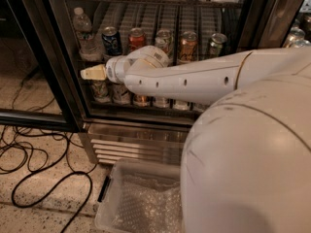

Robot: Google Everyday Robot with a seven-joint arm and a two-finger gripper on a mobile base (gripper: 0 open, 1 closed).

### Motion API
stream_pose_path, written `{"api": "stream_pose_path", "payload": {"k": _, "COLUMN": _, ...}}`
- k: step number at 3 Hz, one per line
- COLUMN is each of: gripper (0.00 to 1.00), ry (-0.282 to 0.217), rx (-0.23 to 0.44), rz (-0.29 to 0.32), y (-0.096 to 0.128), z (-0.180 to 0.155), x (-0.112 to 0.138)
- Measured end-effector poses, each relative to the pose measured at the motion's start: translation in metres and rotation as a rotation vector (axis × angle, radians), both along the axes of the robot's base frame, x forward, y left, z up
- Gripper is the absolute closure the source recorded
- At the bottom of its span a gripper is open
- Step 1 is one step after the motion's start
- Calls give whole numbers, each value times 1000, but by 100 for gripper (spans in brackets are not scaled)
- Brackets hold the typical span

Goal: Pick pepsi can from middle shelf of fridge

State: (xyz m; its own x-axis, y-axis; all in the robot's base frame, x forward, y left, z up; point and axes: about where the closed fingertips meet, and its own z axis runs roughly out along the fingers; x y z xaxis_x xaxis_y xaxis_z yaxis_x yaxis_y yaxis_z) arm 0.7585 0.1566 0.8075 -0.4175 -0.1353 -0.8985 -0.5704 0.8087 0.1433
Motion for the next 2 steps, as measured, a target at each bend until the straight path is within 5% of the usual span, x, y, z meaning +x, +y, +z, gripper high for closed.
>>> {"api": "stream_pose_path", "payload": {"k": 1, "gripper": 0, "ry": 13, "rx": -3, "rz": 46, "y": 38, "z": -11, "x": -3}}
{"api": "stream_pose_path", "payload": {"k": 2, "gripper": 0, "ry": 14, "rx": -3, "rz": 47, "y": 39, "z": -11, "x": -3}}
